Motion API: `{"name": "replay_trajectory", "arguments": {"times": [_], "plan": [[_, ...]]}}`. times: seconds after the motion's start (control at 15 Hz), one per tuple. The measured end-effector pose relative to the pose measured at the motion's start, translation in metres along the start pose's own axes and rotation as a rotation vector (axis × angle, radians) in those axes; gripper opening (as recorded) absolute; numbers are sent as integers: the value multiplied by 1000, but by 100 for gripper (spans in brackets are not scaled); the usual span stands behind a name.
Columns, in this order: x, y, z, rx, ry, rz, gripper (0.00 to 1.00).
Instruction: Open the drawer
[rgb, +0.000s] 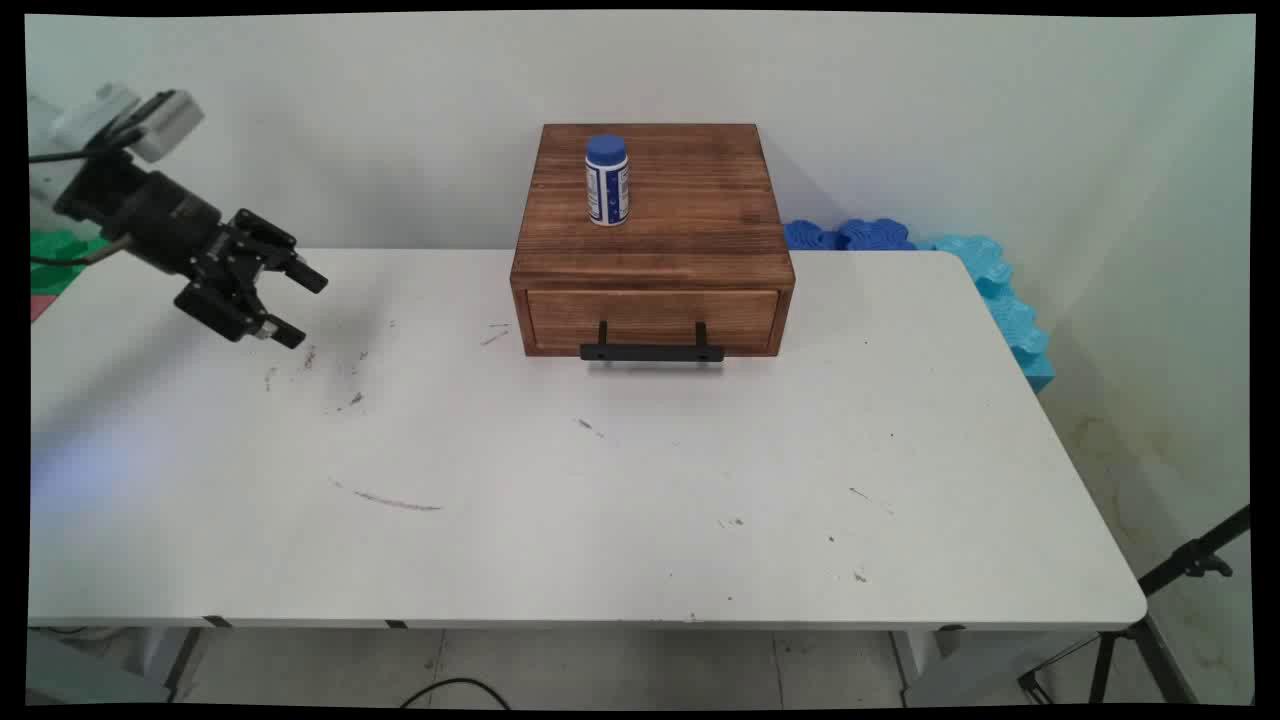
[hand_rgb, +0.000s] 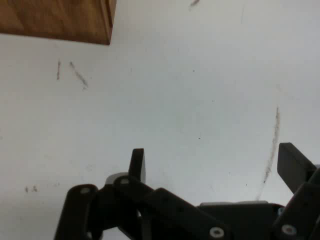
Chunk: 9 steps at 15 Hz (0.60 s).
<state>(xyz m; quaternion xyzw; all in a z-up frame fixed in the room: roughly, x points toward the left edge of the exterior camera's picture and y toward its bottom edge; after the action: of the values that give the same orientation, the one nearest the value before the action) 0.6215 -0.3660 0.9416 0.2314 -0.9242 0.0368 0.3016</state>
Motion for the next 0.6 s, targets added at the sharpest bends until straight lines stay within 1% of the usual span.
{"name": "replay_trajectory", "arguments": {"times": [0.13,0.27,0.33,0.47,0.6], "plan": [[23,0,3,7,-39,-8,100],[56,0,7,17,-64,-10,100],[71,0,10,23,-70,-7,100],[112,3,18,39,-79,1,100],[147,8,29,52,-86,3,100]]}}
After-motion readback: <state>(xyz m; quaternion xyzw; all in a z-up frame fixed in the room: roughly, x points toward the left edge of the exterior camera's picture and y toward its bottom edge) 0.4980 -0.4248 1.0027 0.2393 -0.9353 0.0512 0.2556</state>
